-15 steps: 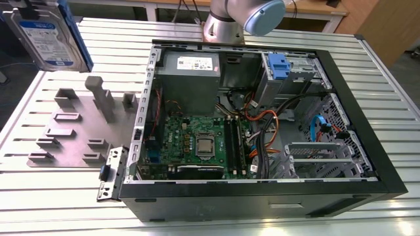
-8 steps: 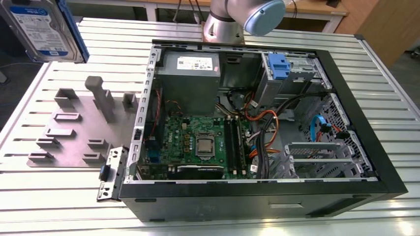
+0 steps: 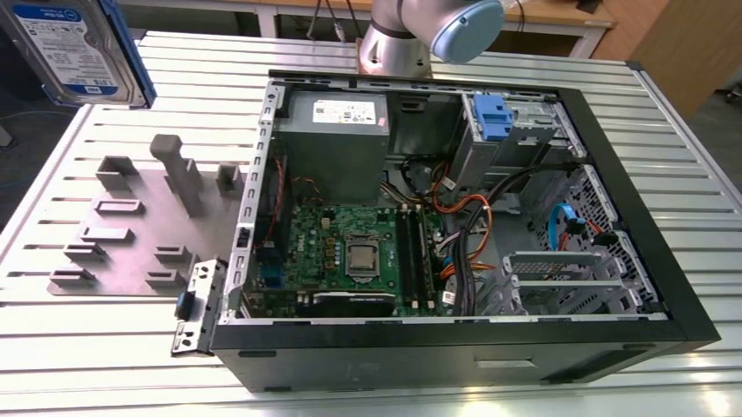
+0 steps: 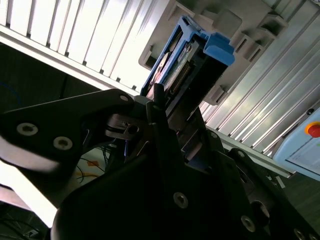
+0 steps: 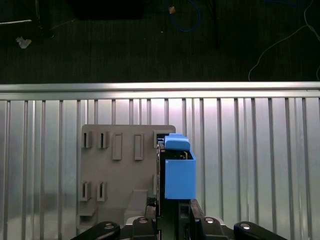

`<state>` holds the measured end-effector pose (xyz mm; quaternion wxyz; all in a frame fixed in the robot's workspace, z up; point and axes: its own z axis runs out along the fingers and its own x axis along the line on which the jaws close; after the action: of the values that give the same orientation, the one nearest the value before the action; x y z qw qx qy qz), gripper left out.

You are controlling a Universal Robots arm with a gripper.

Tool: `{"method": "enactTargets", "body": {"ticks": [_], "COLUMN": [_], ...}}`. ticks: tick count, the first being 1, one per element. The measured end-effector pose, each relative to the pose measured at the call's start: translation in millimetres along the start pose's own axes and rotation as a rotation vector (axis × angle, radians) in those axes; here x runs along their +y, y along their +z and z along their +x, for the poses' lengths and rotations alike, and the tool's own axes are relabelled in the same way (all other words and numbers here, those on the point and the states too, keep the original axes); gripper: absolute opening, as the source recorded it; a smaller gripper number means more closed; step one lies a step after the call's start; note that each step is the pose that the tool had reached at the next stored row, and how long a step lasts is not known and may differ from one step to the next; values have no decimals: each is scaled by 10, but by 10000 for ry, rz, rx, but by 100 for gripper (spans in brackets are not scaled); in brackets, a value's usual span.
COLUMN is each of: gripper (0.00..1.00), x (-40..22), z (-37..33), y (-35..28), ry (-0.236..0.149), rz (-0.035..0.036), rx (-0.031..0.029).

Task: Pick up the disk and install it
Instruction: 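Pick up the disk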

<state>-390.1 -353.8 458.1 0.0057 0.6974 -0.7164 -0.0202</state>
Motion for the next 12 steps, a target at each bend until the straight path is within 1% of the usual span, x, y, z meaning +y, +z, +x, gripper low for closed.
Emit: {"method": "enactTargets", "body": {"ticks": [7, 9, 12], "gripper": [35, 35, 35], "x": [0, 1, 2], "z": [0, 0, -1], "y": [-1, -14, -63], "ry": [0, 0, 0], "rz": [0, -2, 0], "rx": [0, 1, 0]}}
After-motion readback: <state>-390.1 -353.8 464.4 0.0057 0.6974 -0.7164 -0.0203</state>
